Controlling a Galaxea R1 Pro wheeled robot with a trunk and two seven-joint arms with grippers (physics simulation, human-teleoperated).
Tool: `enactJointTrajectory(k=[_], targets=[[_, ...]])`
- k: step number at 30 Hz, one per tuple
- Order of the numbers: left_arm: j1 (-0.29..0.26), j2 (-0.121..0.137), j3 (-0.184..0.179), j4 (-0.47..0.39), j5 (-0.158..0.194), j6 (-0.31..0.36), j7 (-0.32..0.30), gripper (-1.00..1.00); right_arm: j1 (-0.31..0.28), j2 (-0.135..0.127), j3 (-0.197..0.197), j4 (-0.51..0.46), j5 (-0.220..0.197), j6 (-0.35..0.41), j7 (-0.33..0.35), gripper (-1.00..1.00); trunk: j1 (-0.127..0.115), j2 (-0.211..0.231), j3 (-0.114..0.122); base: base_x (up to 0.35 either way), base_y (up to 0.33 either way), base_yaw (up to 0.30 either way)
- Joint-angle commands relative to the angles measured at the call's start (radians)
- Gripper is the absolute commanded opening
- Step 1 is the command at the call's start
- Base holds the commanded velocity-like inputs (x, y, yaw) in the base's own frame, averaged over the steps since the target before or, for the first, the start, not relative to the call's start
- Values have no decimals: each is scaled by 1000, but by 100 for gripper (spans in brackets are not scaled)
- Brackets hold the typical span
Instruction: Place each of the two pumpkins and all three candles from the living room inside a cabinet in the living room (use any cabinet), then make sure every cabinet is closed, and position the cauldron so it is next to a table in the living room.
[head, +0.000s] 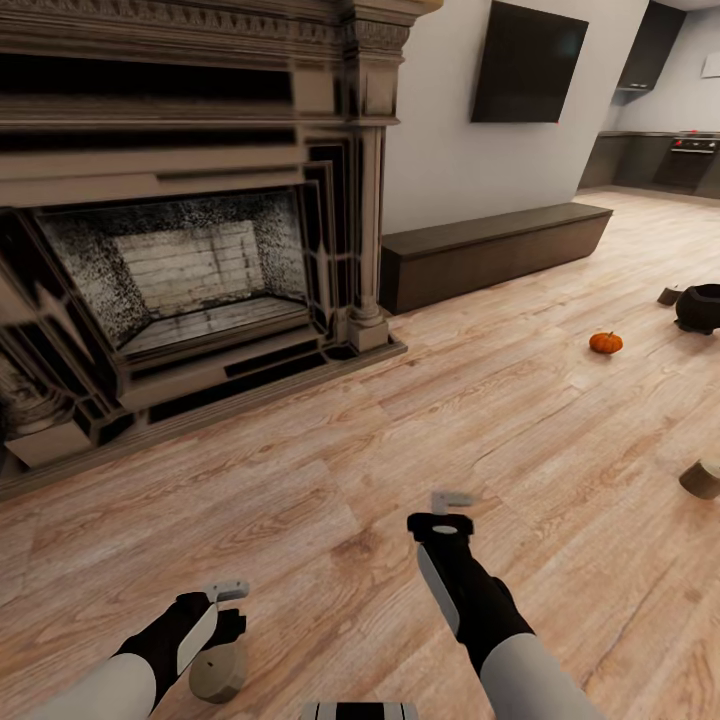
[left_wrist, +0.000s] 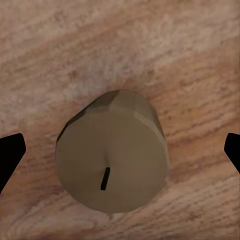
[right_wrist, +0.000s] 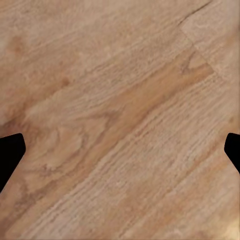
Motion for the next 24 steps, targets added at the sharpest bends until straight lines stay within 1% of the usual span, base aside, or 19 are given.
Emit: enactJointTrajectory(k=[1, 5, 7, 8, 10, 12, 21, 24], targets=[[0, 1, -7, -3, 11, 3, 8, 100, 0, 0, 3, -8, -19, 8, -9, 100, 0, 0, -1, 0, 0, 0], [0, 2, -6, -3, 11, -4, 8, 100, 0, 0, 16, -13, -29, 16, -9, 100, 0, 0, -1, 0, 0, 0], [0, 3, -6, -3, 10, -6, 8, 100, 0, 0, 29, -12, -31, 17, -10, 100, 0, 0, -1, 0, 0, 0], [0, 4, -5, -3, 10, -8, 8, 100, 0, 0, 44, -11, -32, 17, -11, 100, 0, 0, -1, 0, 0, 0], [0, 6, -5, -3, 10, -11, 8, 100, 1, 0, 66, -7, -35, 17, -17, 100, 1, -1, -9, 0, 0, 0], [0, 7, -5, -4, 10, -24, 9, 100, 1, 0, 76, -1, -35, 17, -23, 100, 2, -1, -16, 0, 0, 0], [0, 18, -7, -5, 9, -44, 7, 100, 1, 0, 86, 32, -36, 11, -26, 100, 2, -1, -16, 0, 0, 0], [0, 20, -7, -4, 9, -57, 5, 100, 1, 0, 86, 35, -36, 11, -26, 100, 3, -2, -28, 0, 0, 0]])
